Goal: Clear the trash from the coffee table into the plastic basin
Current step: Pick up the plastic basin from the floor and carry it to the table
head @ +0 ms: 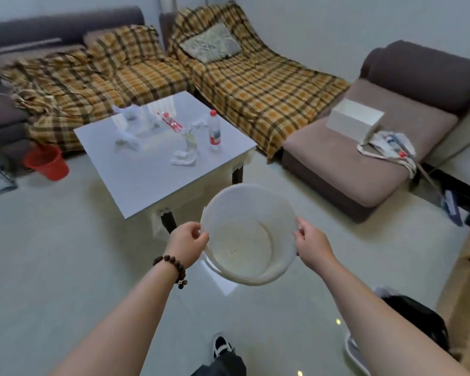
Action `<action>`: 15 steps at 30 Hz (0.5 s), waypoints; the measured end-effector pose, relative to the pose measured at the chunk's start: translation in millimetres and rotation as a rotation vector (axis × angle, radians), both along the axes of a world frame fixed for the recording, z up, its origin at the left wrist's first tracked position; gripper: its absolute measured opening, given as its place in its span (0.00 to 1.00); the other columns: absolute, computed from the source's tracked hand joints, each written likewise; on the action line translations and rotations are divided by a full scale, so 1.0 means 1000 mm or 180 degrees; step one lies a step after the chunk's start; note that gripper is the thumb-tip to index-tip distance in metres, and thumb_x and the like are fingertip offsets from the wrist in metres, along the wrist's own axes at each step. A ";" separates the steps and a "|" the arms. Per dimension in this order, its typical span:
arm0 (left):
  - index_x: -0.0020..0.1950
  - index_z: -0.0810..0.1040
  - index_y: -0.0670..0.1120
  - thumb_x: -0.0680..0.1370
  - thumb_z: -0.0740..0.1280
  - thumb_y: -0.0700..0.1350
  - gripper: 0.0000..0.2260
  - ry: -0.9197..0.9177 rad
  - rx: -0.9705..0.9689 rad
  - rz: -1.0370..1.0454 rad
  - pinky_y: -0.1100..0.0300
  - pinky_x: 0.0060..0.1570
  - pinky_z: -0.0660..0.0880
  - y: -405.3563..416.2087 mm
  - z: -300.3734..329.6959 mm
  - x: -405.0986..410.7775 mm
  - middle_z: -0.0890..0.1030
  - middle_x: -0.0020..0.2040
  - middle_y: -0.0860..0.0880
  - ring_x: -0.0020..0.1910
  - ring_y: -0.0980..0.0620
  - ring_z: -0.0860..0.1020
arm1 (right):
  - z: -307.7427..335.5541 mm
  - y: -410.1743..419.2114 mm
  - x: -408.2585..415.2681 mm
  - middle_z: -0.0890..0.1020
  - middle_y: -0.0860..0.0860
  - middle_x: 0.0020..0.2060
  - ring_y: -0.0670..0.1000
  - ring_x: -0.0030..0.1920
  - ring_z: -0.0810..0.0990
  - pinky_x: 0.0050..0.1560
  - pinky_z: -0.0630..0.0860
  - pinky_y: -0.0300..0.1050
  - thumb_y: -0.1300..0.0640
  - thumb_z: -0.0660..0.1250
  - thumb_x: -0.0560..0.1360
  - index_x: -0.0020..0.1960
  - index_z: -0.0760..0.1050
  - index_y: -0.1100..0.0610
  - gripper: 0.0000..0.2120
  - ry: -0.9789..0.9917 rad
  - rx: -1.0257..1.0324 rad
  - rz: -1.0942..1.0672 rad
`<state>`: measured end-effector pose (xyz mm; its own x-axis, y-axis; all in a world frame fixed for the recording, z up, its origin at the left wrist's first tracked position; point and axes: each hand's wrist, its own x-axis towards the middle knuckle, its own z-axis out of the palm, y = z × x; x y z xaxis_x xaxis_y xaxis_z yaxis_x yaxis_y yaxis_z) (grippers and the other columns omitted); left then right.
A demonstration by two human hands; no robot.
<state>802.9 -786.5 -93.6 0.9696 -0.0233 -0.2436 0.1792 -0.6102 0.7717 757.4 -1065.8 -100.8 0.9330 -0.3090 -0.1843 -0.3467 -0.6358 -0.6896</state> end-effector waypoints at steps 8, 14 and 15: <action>0.49 0.79 0.42 0.76 0.66 0.46 0.08 0.0141 -0.0081 0.0543 0.45 0.49 0.79 0.047 0.011 0.116 0.83 0.43 0.44 0.44 0.44 0.82 | 0.010 0.040 0.165 0.78 0.59 0.61 0.60 0.60 0.77 0.61 0.74 0.51 0.58 0.55 0.79 0.71 0.67 0.52 0.21 0.0201 0.0038 0.0483; 0.49 0.78 0.40 0.76 0.65 0.47 0.10 0.0207 -0.0098 0.0900 0.43 0.50 0.79 0.068 0.002 0.185 0.83 0.44 0.42 0.45 0.42 0.82 | 0.002 0.060 0.268 0.80 0.55 0.55 0.59 0.57 0.77 0.54 0.73 0.46 0.58 0.55 0.78 0.71 0.66 0.51 0.22 0.0243 -0.0006 0.0845; 0.49 0.78 0.41 0.76 0.65 0.47 0.10 0.0212 -0.0081 0.0950 0.43 0.50 0.79 0.069 0.000 0.196 0.83 0.43 0.42 0.44 0.42 0.82 | 0.000 0.062 0.284 0.80 0.55 0.52 0.59 0.54 0.78 0.50 0.72 0.44 0.58 0.55 0.78 0.71 0.66 0.50 0.21 0.0234 -0.0003 0.0930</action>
